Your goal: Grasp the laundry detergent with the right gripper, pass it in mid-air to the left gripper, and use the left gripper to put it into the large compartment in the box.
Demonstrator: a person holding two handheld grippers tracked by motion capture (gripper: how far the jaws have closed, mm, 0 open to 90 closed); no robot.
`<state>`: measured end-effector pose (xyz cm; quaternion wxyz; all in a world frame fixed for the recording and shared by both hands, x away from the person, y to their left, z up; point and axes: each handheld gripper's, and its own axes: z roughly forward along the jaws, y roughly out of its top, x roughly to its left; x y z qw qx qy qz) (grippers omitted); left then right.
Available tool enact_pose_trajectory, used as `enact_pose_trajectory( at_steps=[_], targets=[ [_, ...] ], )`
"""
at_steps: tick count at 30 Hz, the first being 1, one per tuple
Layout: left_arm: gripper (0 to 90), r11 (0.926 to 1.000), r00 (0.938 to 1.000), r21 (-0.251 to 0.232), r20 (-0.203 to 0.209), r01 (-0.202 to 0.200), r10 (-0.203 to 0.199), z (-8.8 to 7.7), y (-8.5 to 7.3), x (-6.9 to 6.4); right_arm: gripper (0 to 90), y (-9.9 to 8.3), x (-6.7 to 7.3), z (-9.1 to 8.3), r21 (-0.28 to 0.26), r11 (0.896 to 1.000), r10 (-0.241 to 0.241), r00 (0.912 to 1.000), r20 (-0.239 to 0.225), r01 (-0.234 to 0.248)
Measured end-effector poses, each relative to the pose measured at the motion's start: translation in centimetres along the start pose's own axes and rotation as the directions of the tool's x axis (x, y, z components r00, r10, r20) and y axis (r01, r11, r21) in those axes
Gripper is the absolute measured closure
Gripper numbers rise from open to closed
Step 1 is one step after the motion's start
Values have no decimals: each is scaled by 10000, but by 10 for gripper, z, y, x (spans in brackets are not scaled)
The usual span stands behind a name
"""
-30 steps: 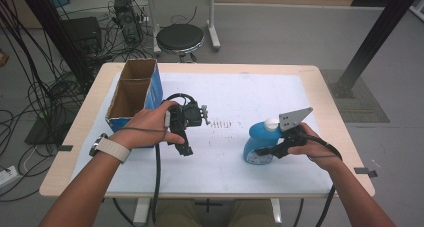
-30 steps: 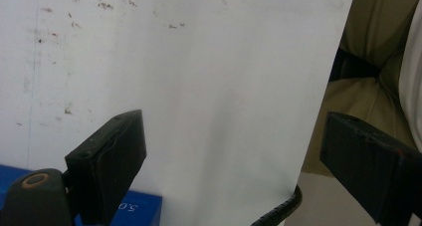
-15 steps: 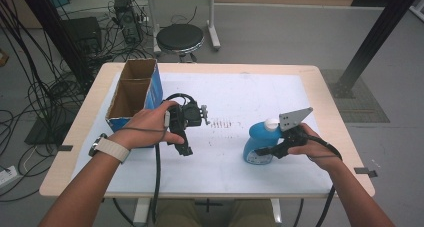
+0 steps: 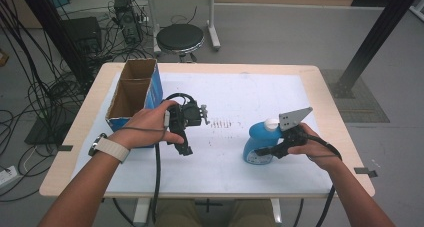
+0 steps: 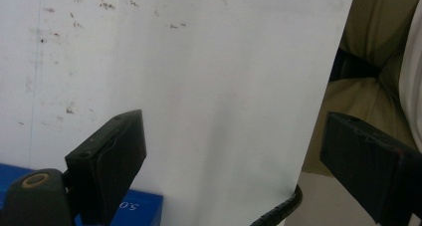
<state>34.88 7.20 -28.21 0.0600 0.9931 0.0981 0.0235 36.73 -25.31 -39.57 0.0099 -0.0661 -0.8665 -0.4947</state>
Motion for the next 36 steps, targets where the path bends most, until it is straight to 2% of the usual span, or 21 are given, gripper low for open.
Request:
enact_pose_trajectory(
  at_steps=[14, 21, 24, 31, 36],
  targets=[
    [116, 10000, 10000, 0, -25, 14, -14, -3, 0, 0, 400, -2, 0, 1, -204, 9997, 151, 9999, -28, -151],
    [116, 9999, 9999, 48, -55, -104, 105, -8, 1, 1, 415, -1, 1, 1, -84, 9999, -131, 9998, 117, 132],
    [116, 10000, 9999, 44, -80, -78, 78, -10, 1, 0, 419, 0, 2, 1, -83, 10000, -49, 9998, 202, 50],
    [119, 10000, 9998, -28, -187, -73, 73, -19, 1, -3, 427, 3, 2, -1, 37, 9999, 96, 9995, 304, -97],
    [119, 10000, 9996, -44, -284, -88, 87, -29, 2, -4, 428, 12, 7, -4, 25, 9999, 153, 9994, 314, -154]
  ],
)
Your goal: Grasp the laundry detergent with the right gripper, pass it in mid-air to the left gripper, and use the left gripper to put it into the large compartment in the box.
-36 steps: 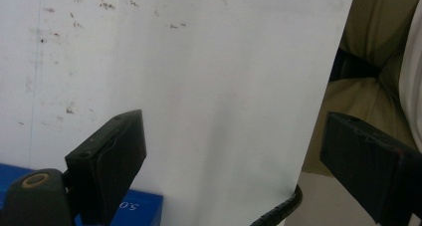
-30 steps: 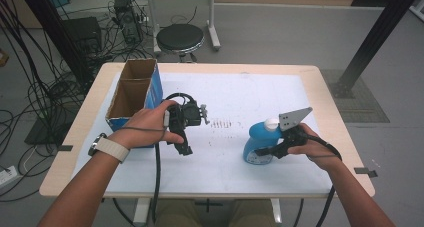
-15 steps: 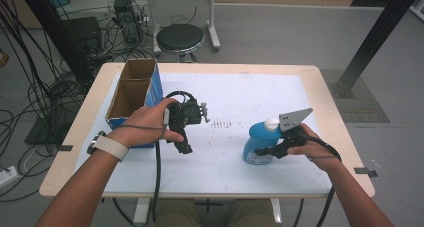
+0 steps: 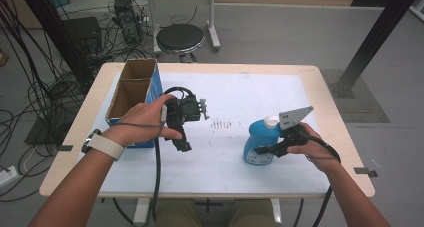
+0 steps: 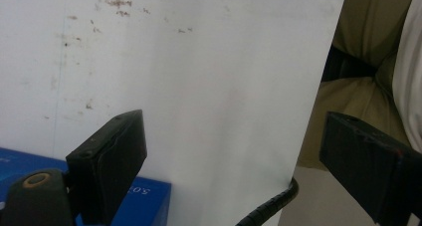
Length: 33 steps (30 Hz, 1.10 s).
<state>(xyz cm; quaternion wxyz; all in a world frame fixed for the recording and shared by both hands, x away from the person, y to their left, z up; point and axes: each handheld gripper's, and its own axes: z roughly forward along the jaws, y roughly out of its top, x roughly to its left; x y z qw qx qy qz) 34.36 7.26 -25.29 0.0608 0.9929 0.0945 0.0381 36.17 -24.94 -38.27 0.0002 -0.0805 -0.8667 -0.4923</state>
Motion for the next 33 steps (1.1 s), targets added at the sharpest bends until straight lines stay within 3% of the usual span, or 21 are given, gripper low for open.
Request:
enact_pose_trajectory(
  at_steps=[5, 12, 17, 33],
  targets=[
    [112, 9999, 10000, 60, -36, -82, 82, -15, 4, -1, 429, 15, 5, -4, -123, 9993, 346, 9988, -352, -350],
    [102, 9992, 9997, 318, -123, -225, 229, -42, 16, -1, 429, 37, 13, -2, 0, 9997, 254, 9990, -371, -254],
    [101, 9979, 9991, 498, -133, -405, 412, -59, 24, -1, 430, 54, 19, 2, 206, 9991, 391, 9967, -717, -377],
    [98, 9952, 9963, 516, -151, -837, 845, -92, 38, -7, 432, 107, 34, 22, 541, 9983, -142, 9947, -1021, 199]
  ],
)
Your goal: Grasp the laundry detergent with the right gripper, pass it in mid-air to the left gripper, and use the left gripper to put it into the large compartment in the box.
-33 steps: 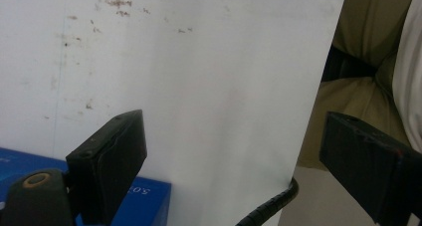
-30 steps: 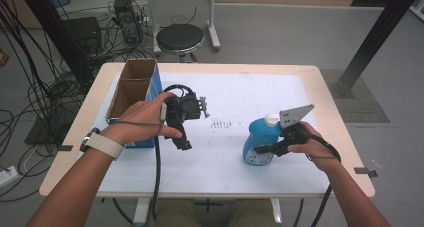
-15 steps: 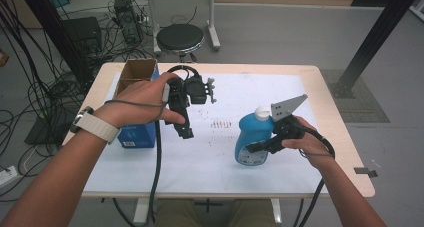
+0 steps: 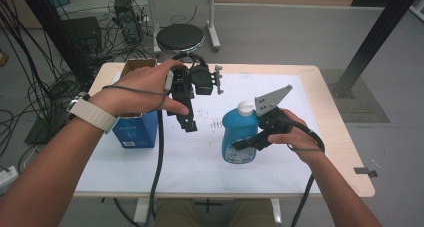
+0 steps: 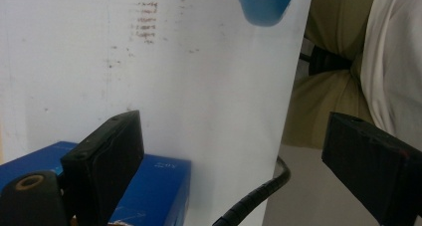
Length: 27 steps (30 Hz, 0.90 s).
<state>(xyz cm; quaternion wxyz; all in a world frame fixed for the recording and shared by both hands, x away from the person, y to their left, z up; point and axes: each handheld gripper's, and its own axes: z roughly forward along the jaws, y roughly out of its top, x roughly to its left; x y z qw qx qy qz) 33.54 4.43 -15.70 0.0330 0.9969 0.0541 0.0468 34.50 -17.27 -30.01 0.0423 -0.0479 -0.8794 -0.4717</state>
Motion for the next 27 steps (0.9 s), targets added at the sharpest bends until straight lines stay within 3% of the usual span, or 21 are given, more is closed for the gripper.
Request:
enact_pose_trajectory(
  at_steps=[14, 27],
  targets=[
    [100, 9995, 9994, 78, 169, -297, 295, -8, 7, -6, 434, 25, 4, 21, 346, 9965, -768, 9968, 216, 760],
    [99, 9993, 9990, 99, 266, -363, 360, -10, 13, -4, 435, 36, 3, 32, 656, 9935, -951, 9949, 322, 928]
  ],
)
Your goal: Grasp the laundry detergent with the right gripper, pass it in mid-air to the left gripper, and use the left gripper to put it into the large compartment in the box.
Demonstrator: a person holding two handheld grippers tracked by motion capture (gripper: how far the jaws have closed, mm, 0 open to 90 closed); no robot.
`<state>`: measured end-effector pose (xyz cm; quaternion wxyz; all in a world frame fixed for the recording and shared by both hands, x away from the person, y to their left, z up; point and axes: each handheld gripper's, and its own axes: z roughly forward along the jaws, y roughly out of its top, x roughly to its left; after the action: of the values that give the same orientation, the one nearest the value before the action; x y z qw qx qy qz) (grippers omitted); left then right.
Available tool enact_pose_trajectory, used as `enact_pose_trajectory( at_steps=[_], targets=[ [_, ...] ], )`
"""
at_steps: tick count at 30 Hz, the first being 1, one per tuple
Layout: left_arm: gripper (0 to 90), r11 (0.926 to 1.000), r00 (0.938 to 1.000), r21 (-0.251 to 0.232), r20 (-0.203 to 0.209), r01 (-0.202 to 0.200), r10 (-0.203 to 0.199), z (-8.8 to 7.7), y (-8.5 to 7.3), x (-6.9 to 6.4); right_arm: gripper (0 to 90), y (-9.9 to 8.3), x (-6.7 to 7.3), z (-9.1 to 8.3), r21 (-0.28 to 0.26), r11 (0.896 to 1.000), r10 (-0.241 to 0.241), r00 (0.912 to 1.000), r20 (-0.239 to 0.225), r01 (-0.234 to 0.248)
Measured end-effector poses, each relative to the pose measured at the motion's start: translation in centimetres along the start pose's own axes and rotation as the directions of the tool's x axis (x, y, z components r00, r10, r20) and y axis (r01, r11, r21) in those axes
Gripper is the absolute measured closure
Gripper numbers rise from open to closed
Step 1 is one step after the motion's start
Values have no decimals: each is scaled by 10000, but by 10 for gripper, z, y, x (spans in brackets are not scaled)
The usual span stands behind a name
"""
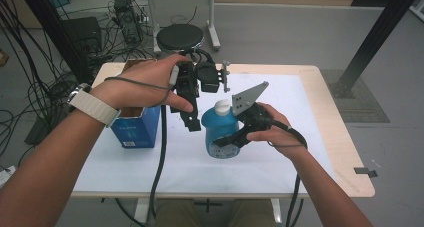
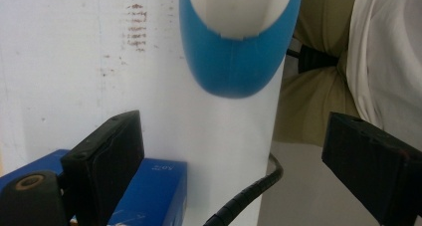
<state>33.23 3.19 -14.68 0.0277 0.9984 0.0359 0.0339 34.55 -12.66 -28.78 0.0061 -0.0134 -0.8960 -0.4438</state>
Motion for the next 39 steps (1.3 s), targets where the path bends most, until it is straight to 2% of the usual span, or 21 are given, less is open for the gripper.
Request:
enact_pose_trajectory(
  at_steps=[8, 11, 18, 39],
  targets=[
    [98, 10000, 10000, -78, 13, -2, 2, -1, 4, 3, 435, 5, -1, 8, 46, 10000, -84, 9998, -154, 85],
    [93, 9998, 10000, -208, 35, 29, -29, -1, 6, 4, 435, 6, -1, 10, 25, 10000, -58, 9998, -174, 59],
    [90, 9998, 9998, -175, 180, -49, 52, 1, 12, 6, 435, 7, -4, 12, -26, 10000, -21, 9998, -202, 20],
    [89, 9996, 9996, -246, 230, -139, 144, 8, 23, 7, 435, 13, -4, 16, -181, 9998, 22, 9997, -244, -27]
  ],
)
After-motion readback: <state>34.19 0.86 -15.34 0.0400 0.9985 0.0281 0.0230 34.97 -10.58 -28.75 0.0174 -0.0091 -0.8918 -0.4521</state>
